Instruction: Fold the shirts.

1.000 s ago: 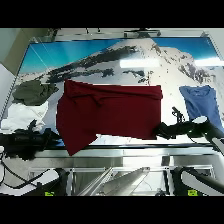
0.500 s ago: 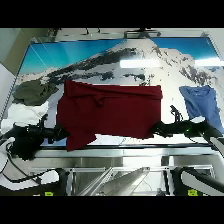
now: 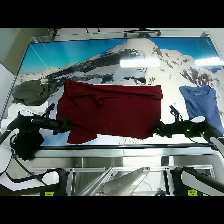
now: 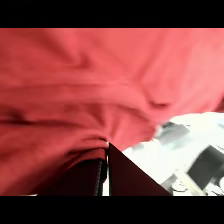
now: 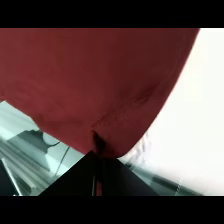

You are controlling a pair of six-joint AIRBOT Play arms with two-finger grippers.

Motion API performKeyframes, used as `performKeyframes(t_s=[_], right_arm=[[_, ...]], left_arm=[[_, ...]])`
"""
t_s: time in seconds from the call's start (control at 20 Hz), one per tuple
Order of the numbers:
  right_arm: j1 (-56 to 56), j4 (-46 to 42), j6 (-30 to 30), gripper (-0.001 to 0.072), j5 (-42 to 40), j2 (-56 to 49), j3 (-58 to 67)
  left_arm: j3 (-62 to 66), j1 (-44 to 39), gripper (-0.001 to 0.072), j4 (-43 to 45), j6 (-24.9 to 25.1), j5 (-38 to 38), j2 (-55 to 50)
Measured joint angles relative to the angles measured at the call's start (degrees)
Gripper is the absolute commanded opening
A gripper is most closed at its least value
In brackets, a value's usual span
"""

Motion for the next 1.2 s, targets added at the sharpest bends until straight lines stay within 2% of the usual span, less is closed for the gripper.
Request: performKeyframes(t_s=[0.35,0.7,0.95,1.2], right_arm=[[-10.5,-10.8,5.5,0.0020,10.9,2.2,8.8],[-17.1,-14.3,7.4,0.0020,14.3,3.2,11.7],[-13.0,-13.6,7.1,0.0019,10.5,2.8,17.2],[-5.5,-12.9,7.2,0.0019,2.6,-3.3,28.4]], left_arm=[[3.2,5.4,0.0027,-4.0,-0.4,-6.4,13.1],[4.1,12.6,0.0027,-1.4,-1.6,-9.0,24.6],[10.2,7.3,0.0027,-0.5,-1.6,-8.1,20.0],[25.4,0.2,0.0026,2.9,-3.5,-5.6,6.1]])
